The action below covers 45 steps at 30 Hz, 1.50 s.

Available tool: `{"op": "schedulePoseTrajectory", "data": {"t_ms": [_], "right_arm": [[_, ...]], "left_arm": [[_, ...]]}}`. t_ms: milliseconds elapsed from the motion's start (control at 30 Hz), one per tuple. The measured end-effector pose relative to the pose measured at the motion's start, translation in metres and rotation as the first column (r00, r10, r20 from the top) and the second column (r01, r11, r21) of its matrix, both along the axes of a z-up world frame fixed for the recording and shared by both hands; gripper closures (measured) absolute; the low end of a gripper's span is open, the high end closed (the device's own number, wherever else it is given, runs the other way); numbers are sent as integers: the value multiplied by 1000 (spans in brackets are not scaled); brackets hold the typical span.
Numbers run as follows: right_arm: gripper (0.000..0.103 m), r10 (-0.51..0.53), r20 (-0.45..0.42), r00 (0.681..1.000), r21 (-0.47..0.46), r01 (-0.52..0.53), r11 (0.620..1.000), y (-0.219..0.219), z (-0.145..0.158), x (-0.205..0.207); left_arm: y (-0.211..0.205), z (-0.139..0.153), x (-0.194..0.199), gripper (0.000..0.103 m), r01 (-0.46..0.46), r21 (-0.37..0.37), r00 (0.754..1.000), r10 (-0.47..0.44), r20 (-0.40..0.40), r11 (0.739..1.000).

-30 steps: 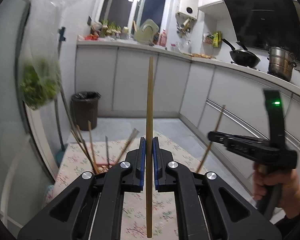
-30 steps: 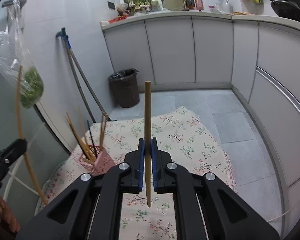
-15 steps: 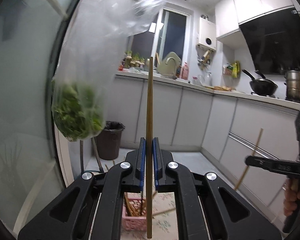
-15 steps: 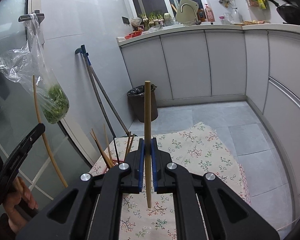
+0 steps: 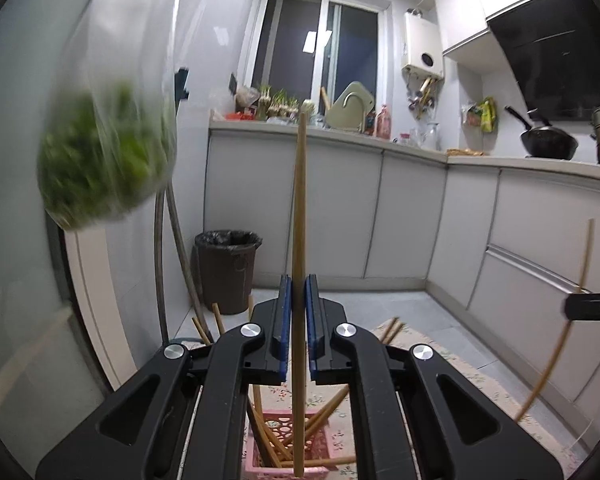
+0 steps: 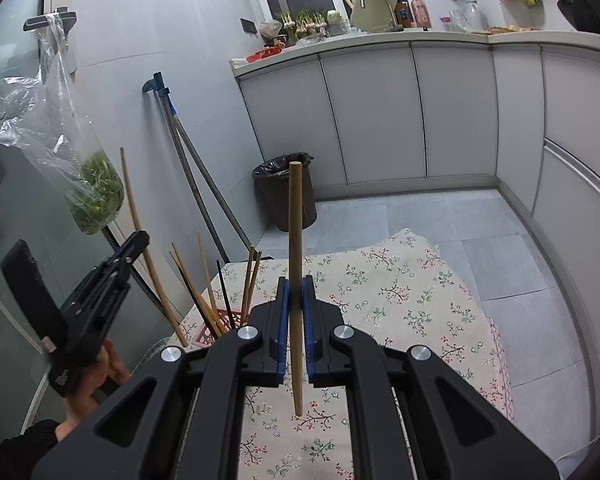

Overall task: Organize utensils
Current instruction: 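Lower the left gripper's wooden chopstick into the pink basket and open it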

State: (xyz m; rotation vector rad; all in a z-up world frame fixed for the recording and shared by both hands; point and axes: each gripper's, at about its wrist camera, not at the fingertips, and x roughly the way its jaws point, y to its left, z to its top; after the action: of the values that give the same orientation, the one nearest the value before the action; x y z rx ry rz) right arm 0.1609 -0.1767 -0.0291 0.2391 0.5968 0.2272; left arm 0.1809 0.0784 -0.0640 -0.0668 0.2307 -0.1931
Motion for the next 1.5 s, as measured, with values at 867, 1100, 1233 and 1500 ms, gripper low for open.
{"op": "schedulePoseTrajectory", "data": {"t_ms": [867, 1100, 1233, 1500], "right_arm": [[96, -6, -27, 1000, -10, 6, 1000, 2, -14, 18], [96, 39, 31, 999, 45, -40, 998, 15, 10, 6], [96, 75, 66, 995, 65, -80, 995, 29, 24, -2], [96, 102, 127, 987, 156, -121, 980, 50, 33, -3]], "left_arm": [[-1, -46, 15, 63, 34, 30, 971, -26, -239, 999], [15, -9, -12, 7, -89, 47, 924, 100, -368, 995], [23, 2, -23, 7, -157, 142, 887, 203, -416, 977], [53, -8, -33, 7, -190, 158, 826, 245, -507, 969]]}}
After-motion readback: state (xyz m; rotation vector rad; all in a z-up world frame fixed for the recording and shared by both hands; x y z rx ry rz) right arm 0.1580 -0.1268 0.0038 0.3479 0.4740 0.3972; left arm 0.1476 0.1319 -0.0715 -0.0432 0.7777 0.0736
